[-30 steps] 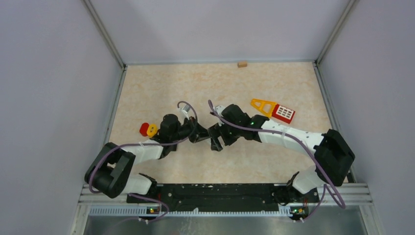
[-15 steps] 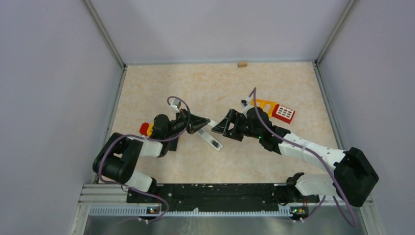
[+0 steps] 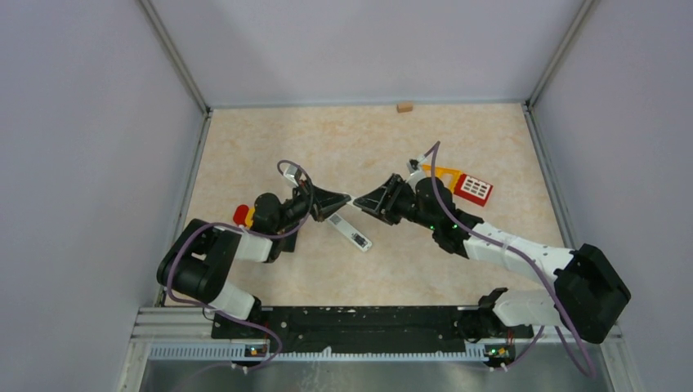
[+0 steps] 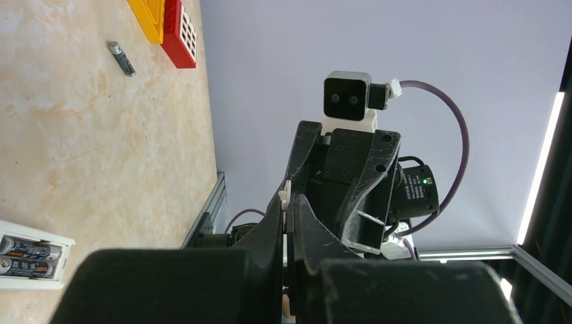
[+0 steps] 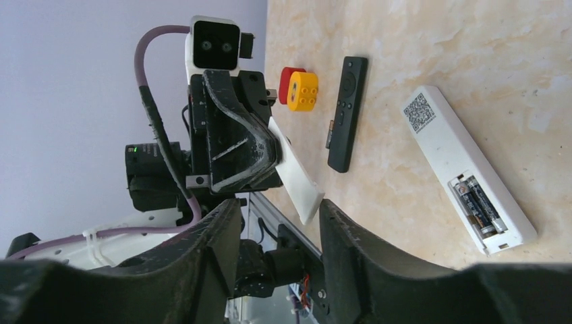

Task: Load the batteries into the remote control

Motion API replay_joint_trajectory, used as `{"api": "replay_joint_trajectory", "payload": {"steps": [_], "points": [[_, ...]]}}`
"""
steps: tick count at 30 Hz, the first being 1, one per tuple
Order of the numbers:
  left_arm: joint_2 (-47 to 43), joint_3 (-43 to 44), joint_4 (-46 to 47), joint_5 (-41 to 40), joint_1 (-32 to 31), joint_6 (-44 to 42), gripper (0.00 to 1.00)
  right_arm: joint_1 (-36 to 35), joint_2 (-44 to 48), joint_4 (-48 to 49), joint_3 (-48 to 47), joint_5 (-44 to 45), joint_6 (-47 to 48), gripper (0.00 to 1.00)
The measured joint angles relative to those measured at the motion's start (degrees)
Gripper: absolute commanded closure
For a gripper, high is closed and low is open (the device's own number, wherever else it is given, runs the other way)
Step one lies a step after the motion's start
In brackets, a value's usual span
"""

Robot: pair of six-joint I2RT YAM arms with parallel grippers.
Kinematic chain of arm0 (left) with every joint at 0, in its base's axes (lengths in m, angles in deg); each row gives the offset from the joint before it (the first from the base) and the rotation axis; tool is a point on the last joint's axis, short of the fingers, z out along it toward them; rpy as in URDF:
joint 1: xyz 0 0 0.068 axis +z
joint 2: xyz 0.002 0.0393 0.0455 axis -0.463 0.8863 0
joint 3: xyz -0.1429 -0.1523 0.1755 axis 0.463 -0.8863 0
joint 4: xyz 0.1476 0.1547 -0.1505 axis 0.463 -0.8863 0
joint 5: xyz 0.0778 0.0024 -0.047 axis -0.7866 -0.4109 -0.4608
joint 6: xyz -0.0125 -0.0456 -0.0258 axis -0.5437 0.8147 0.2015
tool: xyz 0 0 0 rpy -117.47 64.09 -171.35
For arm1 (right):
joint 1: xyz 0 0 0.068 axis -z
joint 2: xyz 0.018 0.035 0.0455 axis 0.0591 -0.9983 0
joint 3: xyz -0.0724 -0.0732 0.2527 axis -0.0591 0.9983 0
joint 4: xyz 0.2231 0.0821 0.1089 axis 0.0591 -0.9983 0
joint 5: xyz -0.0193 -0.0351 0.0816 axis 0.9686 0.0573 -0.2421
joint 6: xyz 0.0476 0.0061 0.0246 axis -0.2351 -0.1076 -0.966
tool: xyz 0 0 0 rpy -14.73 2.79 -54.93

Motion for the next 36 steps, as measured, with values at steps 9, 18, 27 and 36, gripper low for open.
{"api": "replay_joint_trajectory", "payload": {"steps": [9,18,27,36], "points": [[-1.03,-0.04,-0.17,0.46,0.11,0.37,1.0,0.02,-1.44,2.97,1.07,0.39,-1.88,0.78],[-1.97,-0.15,-1.97,1.01,0.44,-0.39,0.41,0.02,-1.84,6.12,2.14,-0.04,-3.37,1.0],[-11.04,1.07,-26.27,-1.57,0.28,-14.1,0.09,0.02,-1.46,-2.08,4.28,1.66,-5.07,1.0],[-17.14,3.52,-55.32,-11.3,0.31,-30.08,0.28,-0.26,-1.27,-5.25,11.19,2.54,-7.58,1.0]]}}
